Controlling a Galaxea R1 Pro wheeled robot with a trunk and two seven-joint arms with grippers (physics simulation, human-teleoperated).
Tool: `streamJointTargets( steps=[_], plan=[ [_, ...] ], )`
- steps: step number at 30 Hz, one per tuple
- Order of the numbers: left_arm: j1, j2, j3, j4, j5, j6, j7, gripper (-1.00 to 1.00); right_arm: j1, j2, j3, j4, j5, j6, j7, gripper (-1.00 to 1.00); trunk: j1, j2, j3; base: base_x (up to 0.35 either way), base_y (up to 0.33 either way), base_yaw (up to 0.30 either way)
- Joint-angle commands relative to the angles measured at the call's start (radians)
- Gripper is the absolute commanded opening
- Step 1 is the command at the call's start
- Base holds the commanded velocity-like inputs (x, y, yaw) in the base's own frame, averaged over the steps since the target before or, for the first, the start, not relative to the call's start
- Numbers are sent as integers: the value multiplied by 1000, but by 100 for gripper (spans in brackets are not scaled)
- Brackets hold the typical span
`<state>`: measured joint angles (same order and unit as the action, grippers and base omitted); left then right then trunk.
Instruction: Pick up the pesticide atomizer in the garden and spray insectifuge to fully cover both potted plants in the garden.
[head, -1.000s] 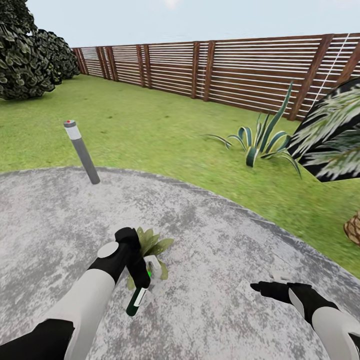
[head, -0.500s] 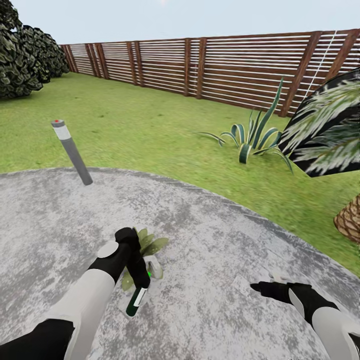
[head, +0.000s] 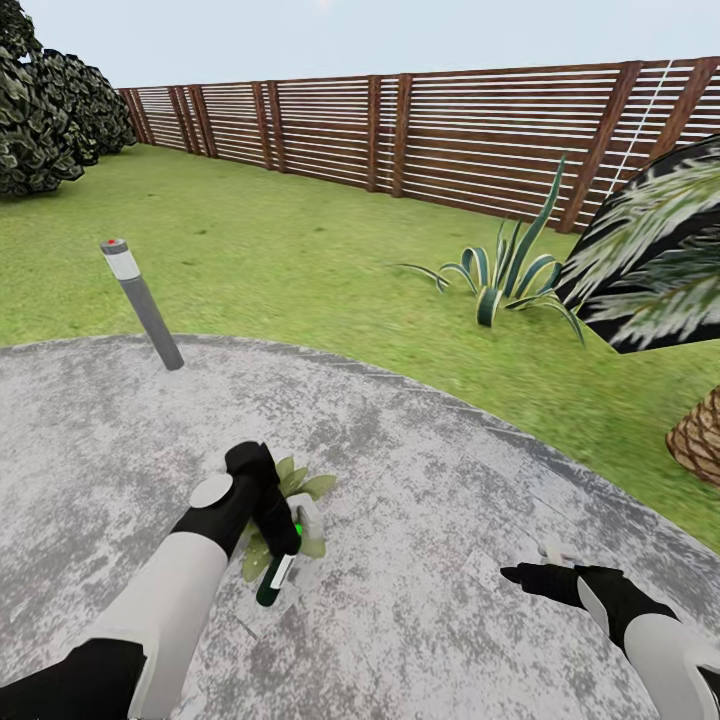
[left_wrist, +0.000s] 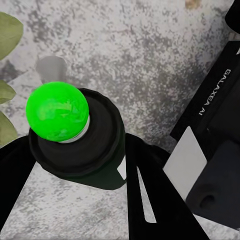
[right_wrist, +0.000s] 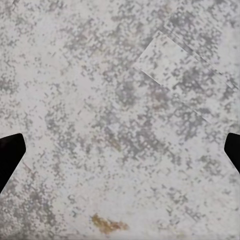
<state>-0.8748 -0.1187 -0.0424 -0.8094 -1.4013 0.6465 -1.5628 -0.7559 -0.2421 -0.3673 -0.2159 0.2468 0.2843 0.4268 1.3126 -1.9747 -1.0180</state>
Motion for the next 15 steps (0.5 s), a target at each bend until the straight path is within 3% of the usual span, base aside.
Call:
streamJointTargets(
  steps=[1,11,15],
  plan=[
    [-2,0,-1,-1,-8,10,-8,-100,0,0,-9,-2,9,6,6,100,0,0,-1,0,0,0],
    [-1,-3,-5,6,-4,6,-8,-100,0,0,-9,-2,9,6,6,100,0,0,-1,4,0,0],
    [-1,-3,-4,8,9,4,-8,-100,0,0,-9,-2,9,6,6,100,0,0,-1,179,19,0]
  ],
)
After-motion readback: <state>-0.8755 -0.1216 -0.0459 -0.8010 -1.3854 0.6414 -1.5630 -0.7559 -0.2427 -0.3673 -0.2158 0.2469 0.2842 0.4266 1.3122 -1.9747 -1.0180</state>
